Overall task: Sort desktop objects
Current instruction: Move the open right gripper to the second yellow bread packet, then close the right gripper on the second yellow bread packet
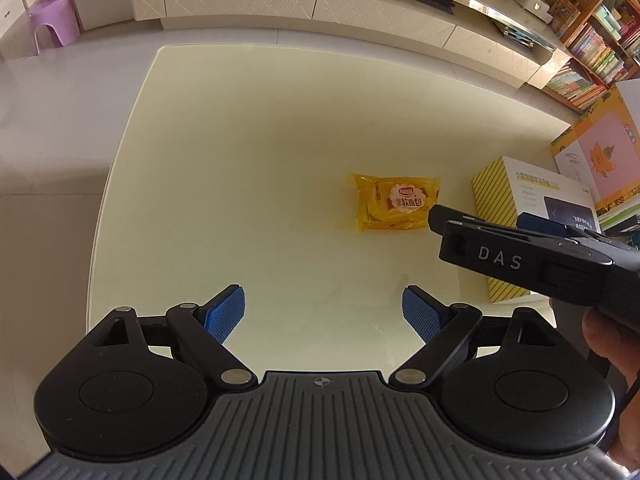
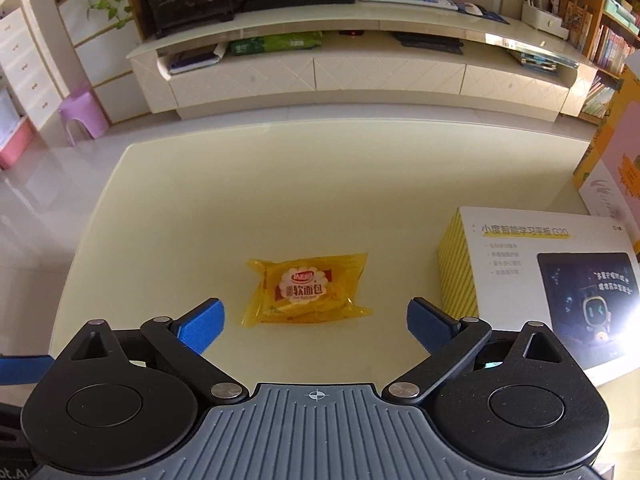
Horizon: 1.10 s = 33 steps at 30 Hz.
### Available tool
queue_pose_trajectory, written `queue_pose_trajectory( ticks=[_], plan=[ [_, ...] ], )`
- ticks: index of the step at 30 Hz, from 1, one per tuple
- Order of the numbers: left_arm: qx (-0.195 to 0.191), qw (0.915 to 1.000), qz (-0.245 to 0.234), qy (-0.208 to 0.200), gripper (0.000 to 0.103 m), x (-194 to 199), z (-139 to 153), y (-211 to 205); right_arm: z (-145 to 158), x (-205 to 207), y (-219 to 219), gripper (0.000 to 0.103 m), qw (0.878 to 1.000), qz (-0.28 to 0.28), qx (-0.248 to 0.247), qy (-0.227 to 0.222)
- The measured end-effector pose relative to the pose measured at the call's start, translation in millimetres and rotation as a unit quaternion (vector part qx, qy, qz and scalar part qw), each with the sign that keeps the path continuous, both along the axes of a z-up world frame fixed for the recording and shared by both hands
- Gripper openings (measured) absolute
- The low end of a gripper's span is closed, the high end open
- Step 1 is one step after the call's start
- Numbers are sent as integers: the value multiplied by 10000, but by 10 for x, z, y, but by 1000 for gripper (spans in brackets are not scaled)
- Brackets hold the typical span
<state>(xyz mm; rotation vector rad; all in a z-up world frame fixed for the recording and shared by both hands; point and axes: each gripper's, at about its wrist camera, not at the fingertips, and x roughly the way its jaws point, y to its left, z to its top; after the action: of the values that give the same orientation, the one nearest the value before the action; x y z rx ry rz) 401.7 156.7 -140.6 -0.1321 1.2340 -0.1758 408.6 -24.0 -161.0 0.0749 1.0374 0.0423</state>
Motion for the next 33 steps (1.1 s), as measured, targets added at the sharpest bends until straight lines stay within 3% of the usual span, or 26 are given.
queue_pose_trajectory(
  ticks=[15,25,30,33],
  plan=[
    [181,9997,80,116,103,223,-316,-62,-404,570,129,102,9985,163,128,509],
    [361,9982,482,-12,103,531,-443,293,-391,489,118,102,9989,235,118,383],
    [518,9973,484,-215,103,658,-448,365,-437,559,110,102,9989,218,106,394],
    [415,9977,470,-245,103,706,-457,379,-476,599,124,102,9989,196,92,424]
  ],
)
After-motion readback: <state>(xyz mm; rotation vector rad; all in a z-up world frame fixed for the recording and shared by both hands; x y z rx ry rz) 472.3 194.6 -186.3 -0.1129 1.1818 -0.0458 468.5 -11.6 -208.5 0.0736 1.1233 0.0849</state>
